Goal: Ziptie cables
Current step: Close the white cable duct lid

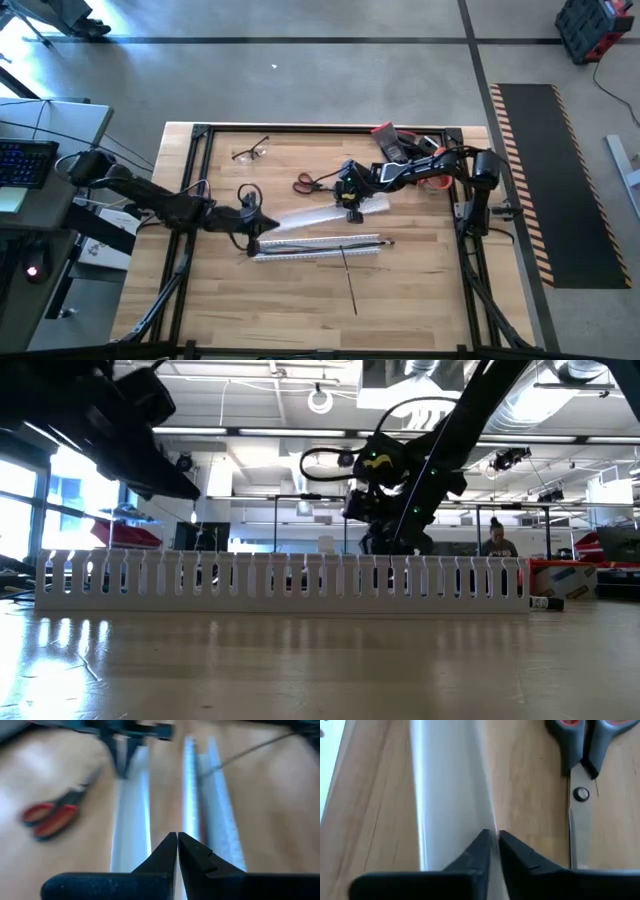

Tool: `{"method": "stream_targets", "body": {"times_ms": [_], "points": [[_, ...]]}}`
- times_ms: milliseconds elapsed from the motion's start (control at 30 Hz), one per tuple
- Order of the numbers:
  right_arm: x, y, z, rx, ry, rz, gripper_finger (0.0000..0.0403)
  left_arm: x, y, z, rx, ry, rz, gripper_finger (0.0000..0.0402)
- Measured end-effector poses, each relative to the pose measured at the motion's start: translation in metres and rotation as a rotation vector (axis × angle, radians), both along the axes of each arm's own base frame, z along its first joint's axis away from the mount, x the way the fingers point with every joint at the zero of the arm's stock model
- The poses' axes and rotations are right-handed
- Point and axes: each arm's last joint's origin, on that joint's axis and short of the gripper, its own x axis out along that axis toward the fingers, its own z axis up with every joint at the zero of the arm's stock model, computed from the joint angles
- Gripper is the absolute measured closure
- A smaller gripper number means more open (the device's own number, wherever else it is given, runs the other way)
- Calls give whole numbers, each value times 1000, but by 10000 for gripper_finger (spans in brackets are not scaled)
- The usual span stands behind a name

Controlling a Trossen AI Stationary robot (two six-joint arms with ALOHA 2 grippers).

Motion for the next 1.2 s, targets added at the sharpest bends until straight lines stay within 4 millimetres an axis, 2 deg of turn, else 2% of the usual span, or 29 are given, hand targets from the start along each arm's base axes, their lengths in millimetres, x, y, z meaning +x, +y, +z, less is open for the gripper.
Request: {"method": "stream_targets", "body": {"times_ms": [133, 333, 467, 600, 767, 933, 1067, 1200], "points": [[2, 13, 8, -97, 3, -52, 398, 8, 11, -3, 56, 4, 34, 379], [6, 44, 26, -299, -35, -84, 402, 17, 25, -14, 107, 44, 80, 303], [7, 67, 28, -397, -42, -72, 402, 25, 34, -24, 126, 70, 111, 256], [8, 85, 30, -443, -63, -61, 402, 29, 42, -41, 165, 158, 119, 232], [10, 98, 32, -470, -97, -39, 403, 37, 50, -59, 164, 259, 131, 228], [9, 100, 32, -497, -86, -38, 403, 46, 54, -68, 73, 293, 48, 232], [9, 99, 32, -511, -85, -44, 403, 49, 57, -71, -16, 300, -35, 258], [10, 99, 33, -512, -104, -54, 402, 48, 61, -72, -39, 310, -42, 306]]}}
